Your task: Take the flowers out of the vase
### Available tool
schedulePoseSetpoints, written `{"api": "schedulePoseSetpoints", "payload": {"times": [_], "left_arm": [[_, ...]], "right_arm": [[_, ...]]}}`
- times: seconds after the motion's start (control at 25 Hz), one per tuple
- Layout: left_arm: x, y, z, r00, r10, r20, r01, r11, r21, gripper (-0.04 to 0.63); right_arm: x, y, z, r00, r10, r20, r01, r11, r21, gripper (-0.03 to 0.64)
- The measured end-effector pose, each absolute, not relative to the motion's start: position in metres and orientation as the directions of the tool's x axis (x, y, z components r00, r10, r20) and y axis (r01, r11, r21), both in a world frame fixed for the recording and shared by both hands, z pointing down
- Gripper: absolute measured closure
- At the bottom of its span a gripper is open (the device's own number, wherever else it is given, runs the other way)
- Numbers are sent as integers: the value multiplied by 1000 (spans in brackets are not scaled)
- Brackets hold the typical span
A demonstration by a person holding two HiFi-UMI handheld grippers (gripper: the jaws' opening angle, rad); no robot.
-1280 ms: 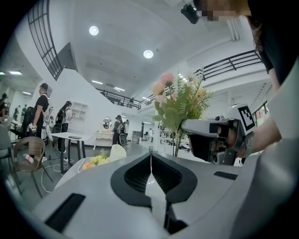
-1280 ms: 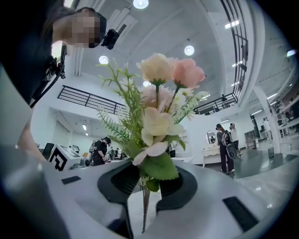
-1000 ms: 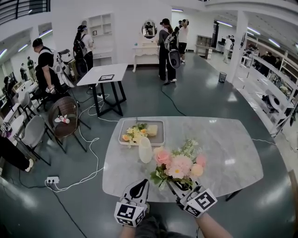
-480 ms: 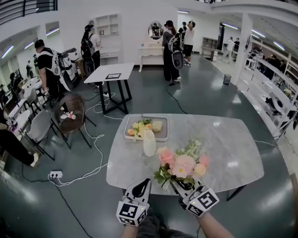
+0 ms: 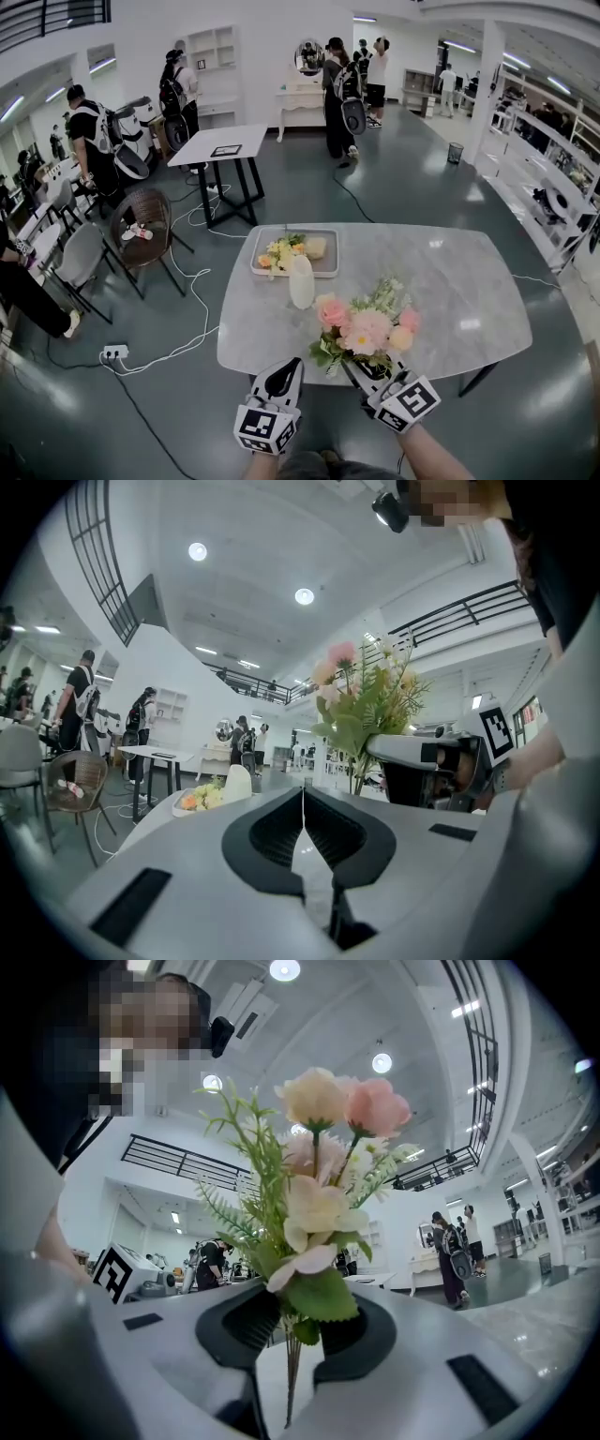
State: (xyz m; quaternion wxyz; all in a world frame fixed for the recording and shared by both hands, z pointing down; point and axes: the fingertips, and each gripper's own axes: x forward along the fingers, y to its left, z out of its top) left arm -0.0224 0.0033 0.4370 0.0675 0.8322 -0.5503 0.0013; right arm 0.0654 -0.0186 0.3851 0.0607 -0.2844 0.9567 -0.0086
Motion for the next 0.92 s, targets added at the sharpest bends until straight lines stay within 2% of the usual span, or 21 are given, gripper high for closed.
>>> {"api": "schedulePoseSetpoints", "payload": {"times": [0.92], "left_arm": [[-52, 22, 422, 431, -898, 88, -898, -417, 145, 578]], "right_arm": [[37, -4, 381, -796, -599, -89, -591, 800, -97, 506]]}}
